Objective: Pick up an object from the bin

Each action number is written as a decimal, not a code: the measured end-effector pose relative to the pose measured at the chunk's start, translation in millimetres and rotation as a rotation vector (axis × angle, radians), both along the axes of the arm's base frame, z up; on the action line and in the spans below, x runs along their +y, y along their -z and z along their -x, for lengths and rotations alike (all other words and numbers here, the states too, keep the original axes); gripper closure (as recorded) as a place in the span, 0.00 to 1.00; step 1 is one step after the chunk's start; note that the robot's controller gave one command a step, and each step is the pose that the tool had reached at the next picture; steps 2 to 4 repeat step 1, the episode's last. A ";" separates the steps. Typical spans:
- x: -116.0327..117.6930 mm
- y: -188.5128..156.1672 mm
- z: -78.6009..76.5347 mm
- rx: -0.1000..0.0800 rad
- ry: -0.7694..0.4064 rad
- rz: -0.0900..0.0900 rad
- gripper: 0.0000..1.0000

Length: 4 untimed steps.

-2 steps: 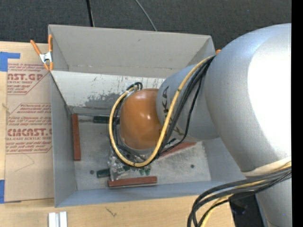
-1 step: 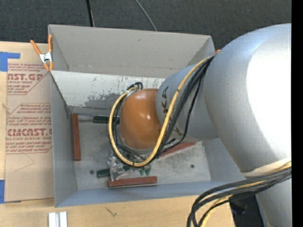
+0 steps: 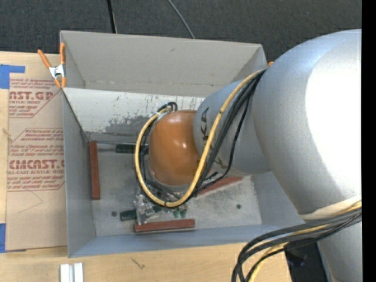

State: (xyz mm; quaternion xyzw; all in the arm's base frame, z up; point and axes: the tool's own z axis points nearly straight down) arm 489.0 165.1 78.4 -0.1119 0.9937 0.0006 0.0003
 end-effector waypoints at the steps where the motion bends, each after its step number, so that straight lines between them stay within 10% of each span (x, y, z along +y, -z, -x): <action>1: -38.8 -150.1 -13.0 -0.002 0.003 0.000 1.00; 4: -38.8 -150.1 -13.0 -0.002 0.003 0.000 1.00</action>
Offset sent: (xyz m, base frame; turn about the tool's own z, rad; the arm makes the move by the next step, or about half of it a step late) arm 0.0000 0.0000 0.0000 0.0000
